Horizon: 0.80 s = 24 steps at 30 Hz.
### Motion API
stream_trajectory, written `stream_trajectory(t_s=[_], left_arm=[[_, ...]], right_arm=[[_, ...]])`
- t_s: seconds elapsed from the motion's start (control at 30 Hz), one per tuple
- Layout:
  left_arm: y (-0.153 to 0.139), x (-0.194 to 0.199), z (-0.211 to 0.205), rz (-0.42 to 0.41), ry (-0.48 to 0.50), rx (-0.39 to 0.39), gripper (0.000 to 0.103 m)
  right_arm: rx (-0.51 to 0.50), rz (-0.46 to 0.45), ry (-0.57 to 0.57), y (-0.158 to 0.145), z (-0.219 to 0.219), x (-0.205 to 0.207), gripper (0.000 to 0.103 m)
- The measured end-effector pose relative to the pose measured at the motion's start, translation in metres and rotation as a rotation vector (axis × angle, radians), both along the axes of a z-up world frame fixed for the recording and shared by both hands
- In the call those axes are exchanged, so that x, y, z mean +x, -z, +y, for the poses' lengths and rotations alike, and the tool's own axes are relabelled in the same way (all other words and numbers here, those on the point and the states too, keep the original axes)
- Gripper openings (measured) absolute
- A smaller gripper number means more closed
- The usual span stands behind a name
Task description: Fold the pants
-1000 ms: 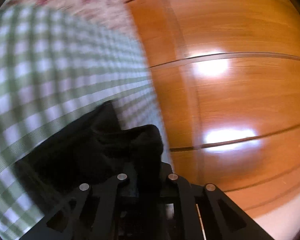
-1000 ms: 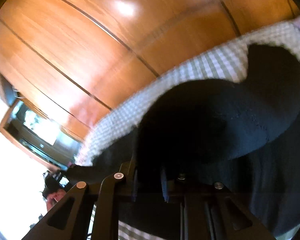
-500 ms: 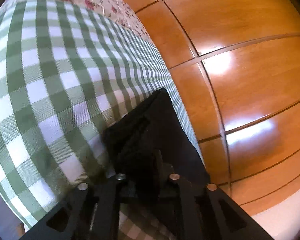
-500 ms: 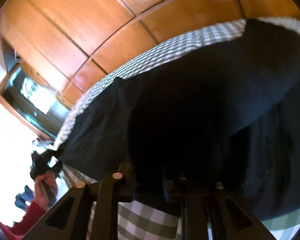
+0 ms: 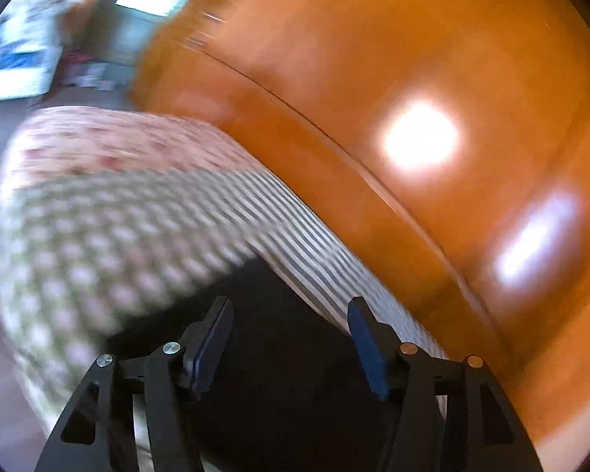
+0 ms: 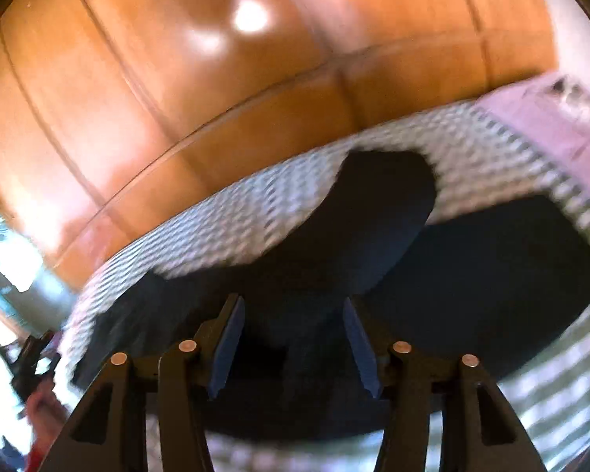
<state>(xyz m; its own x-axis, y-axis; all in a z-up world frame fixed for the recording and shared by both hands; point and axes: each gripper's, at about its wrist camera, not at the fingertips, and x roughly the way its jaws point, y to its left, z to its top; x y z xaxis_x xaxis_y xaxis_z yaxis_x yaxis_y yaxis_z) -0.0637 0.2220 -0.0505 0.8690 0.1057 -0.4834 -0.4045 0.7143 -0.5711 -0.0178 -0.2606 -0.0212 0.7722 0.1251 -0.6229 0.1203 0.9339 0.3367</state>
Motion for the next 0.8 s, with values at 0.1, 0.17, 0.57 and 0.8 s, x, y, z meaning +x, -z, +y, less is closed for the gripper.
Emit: stream_trajectory(t_s=[0.1,0.17,0.57,0.8], left_arm=[[0.014,0.047,-0.053,0.07,0.227,0.035,0.062],[0.028,0.075,-0.087,0.111,0.349,0.061,0.062],[0.066,0.104,-0.116,0.13,0.43,0.045,0.062],[0.064,0.102,-0.117,0.113,0.432,0.03,0.062]], right_arm=[[-0.026,0.035,-0.008,-0.009,-0.001,0.056,0.076],[-0.083,0.089,0.012,-0.008,0.006,0.093,0.076],[-0.432,0.512,0.084,0.082,0.02,0.233,0.073],[-0.278,0.414,0.079,0.064,-0.029,0.195,0.007]])
